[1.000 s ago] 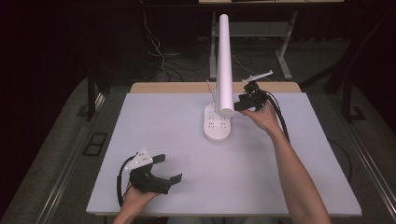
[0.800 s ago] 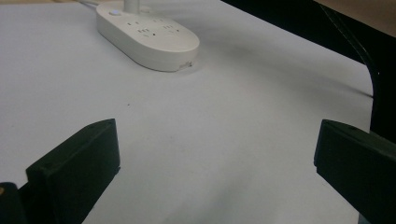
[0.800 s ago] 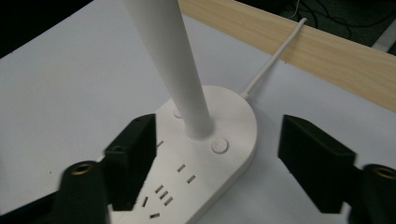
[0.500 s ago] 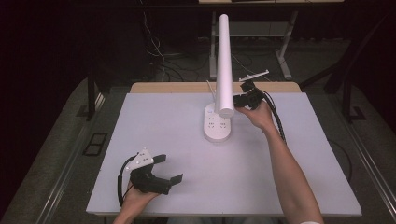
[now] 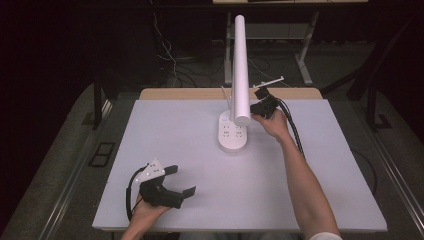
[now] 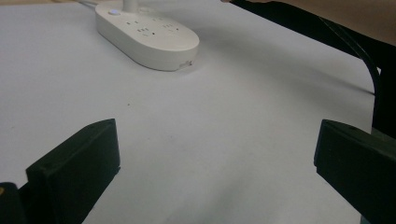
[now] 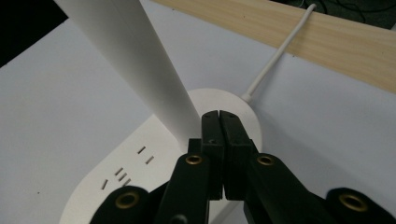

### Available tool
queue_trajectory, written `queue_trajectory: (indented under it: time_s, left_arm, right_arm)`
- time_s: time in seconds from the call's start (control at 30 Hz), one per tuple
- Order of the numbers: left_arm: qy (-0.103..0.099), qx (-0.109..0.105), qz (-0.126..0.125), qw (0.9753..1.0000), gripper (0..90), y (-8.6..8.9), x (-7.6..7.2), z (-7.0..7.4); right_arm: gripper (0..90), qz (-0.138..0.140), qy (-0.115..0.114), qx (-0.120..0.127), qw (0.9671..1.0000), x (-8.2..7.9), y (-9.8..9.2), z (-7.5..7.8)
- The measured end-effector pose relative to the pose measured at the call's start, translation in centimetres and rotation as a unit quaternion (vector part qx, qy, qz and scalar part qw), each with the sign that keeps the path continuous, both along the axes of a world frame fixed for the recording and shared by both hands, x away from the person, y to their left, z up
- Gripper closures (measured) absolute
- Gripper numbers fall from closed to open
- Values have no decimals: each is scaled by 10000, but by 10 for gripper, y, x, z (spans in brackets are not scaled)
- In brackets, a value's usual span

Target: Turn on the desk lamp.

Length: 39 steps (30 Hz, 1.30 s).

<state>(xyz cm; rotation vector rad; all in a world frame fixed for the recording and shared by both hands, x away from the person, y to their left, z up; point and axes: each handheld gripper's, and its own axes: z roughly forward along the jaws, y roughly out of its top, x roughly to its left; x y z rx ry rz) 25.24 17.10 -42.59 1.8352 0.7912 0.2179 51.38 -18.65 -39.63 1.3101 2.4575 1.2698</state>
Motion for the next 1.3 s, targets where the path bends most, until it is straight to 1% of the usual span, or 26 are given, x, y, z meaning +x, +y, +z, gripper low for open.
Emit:
queue_trajectory:
  time_s: [0.07,0.2,0.4,0.53,0.6,0.63,0.73,0.87,1.03,1.2,1.3]
  left_arm:
    - [0,4,-2,10000,0,0,0,0]
    - [4,21,-14,10000,0,-1,0,0]
    - [-5,16,-11,10000,0,0,0,0]
    - [-8,20,-11,10000,0,0,0,0]
    - [-14,32,-21,10000,0,0,1,0]
    - [-10,34,-24,10000,0,0,1,0]
    - [-12,32,-31,10000,0,-1,0,0]
    - [-42,28,-40,10000,0,-2,-2,1]
    - [-33,42,-62,10000,0,-2,-2,0]
    - [-9,48,-45,10000,0,-2,-1,0]
    - [-10,32,-40,10000,0,-1,0,-1]
  right_arm:
    - [896,-1,39,-20,10000,1,2,-3]
    - [896,84,64,-83,9999,4,4,-10]
    - [897,95,181,-121,9997,5,6,-17]
    - [897,100,254,-94,9996,6,7,-21]
    - [897,115,280,-167,9994,6,9,-24]
    - [898,169,267,-185,9993,6,10,-25]
    - [899,205,205,-279,9992,5,12,-24]
    - [900,151,183,-230,9995,3,11,-26]
    - [900,87,60,-331,9994,0,14,-27]
    - [900,87,64,-410,9991,-1,16,-25]
    - [900,91,36,-348,9993,-1,15,-23]
